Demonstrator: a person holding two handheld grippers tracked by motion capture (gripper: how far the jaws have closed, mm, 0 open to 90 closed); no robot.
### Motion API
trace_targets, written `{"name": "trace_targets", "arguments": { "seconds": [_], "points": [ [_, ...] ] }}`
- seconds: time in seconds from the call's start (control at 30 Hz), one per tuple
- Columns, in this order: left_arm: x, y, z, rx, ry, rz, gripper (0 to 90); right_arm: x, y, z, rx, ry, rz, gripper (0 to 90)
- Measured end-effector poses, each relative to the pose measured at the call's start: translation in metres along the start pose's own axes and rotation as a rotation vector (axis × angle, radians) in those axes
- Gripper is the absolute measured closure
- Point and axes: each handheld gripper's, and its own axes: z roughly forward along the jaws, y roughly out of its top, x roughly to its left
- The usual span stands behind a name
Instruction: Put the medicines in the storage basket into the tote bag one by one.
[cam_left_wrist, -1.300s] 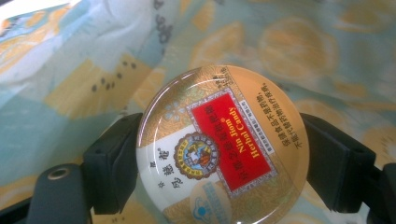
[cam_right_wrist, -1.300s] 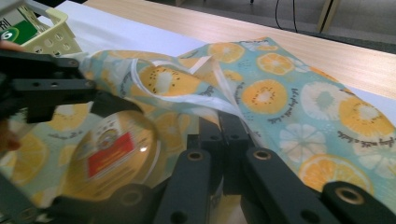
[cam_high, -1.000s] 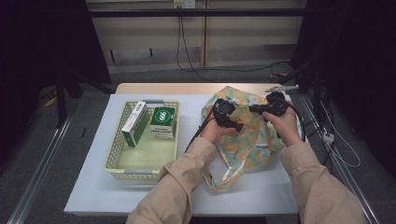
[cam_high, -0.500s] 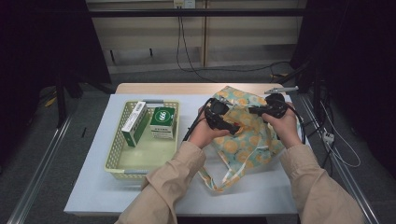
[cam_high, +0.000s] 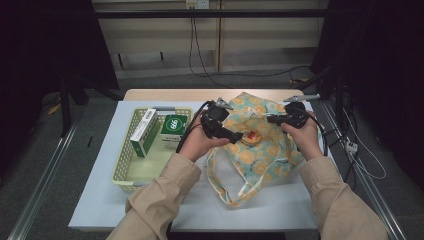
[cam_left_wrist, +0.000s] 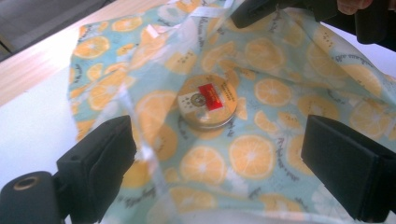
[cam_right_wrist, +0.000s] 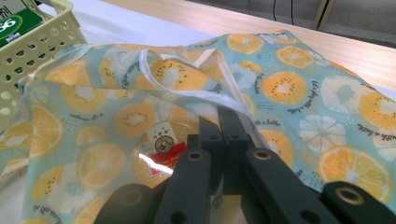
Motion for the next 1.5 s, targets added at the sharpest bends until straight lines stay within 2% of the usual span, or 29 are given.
{"name": "trace_targets", "arguments": {
  "seconds": [0.23, 0.37, 0.53, 0.77, 0.8, 0.93, 1.03, 1.13, 1.23, 1.27, 1.5],
  "points": [
    [0.015, -0.012, -0.025, -0.005, 0.035, -0.017, 10.1, 0.004, 0.001, 0.000, 0.000, 0.003, -0.008, 90.0],
    [0.023, -0.020, -0.041, 0.008, 0.049, -0.030, 10.1, 0.006, 0.001, -0.001, 0.005, 0.003, -0.013, 90.0],
    [0.038, -0.032, -0.058, 0.010, 0.086, -0.041, 10.1, 0.007, -0.001, 0.000, 0.001, 0.003, -0.011, 90.0],
    [0.065, -0.054, -0.075, 0.007, 0.165, -0.101, 10.0, 0.009, -0.001, 0.000, 0.001, 0.003, -0.011, 90.0],
    [0.069, -0.057, -0.076, 0.018, 0.181, -0.097, 10.0, 0.009, -0.001, -0.001, 0.001, 0.002, -0.011, 90.0],
    [0.082, -0.067, -0.078, 0.025, 0.211, -0.134, 9.9, 0.009, 0.000, -0.002, -0.003, 0.000, -0.011, 90.0],
    [0.089, -0.072, -0.076, 0.052, 0.239, -0.142, 9.5, 0.009, 0.000, -0.002, -0.001, -0.002, -0.011, 90.0],
    [0.095, -0.076, -0.073, 0.040, 0.250, -0.168, 9.4, 0.010, 0.000, -0.003, -0.004, -0.001, -0.012, 90.0],
    [0.099, -0.079, -0.065, 0.059, 0.264, -0.181, 8.6, 0.009, 0.000, -0.003, -0.004, 0.000, -0.012, 90.0],
    [0.100, -0.081, -0.063, 0.076, 0.271, -0.172, 8.7, 0.009, 0.000, -0.004, -0.005, 0.001, -0.011, 90.0],
    [0.103, -0.082, -0.049, 0.092, 0.298, -0.183, 7.5, 0.007, -0.001, -0.005, -0.008, 0.001, -0.005, 90.0]
  ]
}}
